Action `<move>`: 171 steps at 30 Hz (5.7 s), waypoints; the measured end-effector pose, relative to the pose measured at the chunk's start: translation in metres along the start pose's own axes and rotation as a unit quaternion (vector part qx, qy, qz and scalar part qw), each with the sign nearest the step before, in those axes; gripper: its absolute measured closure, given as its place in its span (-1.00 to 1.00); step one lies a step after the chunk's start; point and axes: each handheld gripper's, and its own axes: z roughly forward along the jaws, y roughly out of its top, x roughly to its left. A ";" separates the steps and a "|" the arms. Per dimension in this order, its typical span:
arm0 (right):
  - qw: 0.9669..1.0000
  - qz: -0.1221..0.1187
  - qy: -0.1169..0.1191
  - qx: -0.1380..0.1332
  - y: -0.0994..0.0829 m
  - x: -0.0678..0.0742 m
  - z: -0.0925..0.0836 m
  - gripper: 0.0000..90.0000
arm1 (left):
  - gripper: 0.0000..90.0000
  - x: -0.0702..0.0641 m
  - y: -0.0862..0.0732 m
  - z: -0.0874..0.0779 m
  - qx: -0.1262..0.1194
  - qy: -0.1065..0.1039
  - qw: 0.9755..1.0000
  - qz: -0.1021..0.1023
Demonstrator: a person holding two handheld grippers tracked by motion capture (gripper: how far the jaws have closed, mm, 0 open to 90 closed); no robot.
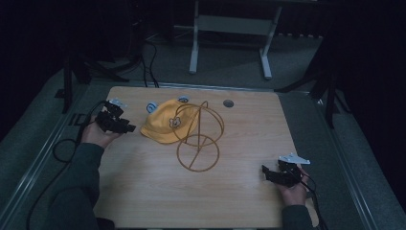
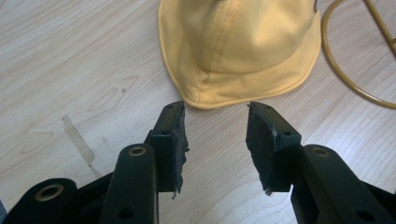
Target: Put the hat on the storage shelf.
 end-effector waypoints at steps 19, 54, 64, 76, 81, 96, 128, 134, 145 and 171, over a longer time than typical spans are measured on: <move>1.000 0.001 0.000 0.000 0.000 0.000 0.000 -0.47 | 0.23 -0.006 0.021 -0.006 0.009 -0.007 1.000 0.023; 1.000 0.000 0.000 0.000 0.000 0.000 0.000 -0.47 | 0.20 -0.017 0.060 -0.011 0.019 -0.011 0.998 0.063; 1.000 0.000 0.000 0.000 0.000 0.000 0.000 -0.47 | 0.20 -0.021 0.071 -0.008 0.029 -0.012 0.997 0.073; 1.000 0.000 0.000 0.000 0.000 0.000 0.000 -0.47 | 0.21 -0.026 0.081 -0.008 0.022 -0.015 0.996 0.079; 1.000 0.000 0.000 0.000 0.000 0.000 0.000 -0.47 | 0.22 -0.027 0.087 -0.009 0.023 -0.010 0.996 0.084; 1.000 0.000 0.000 0.000 0.000 0.000 0.000 -0.47 | 0.23 -0.032 0.111 -0.005 0.031 -0.011 0.995 0.097; 1.000 0.001 0.000 0.001 0.000 0.000 0.000 -0.47 | 0.24 -0.038 0.144 0.056 0.067 0.014 0.991 0.114; 1.000 0.001 0.000 0.001 0.000 0.000 0.000 -0.47 | 0.25 -0.038 0.148 0.071 0.084 0.013 0.988 0.126; 1.000 0.000 0.000 0.001 0.000 0.000 0.000 -0.47 | 0.72 -0.043 0.152 0.077 0.101 0.024 0.982 0.157; 1.000 0.001 0.000 0.001 0.000 0.000 0.000 -0.47 | 0.80 -0.039 0.144 0.012 0.096 0.016 0.982 0.163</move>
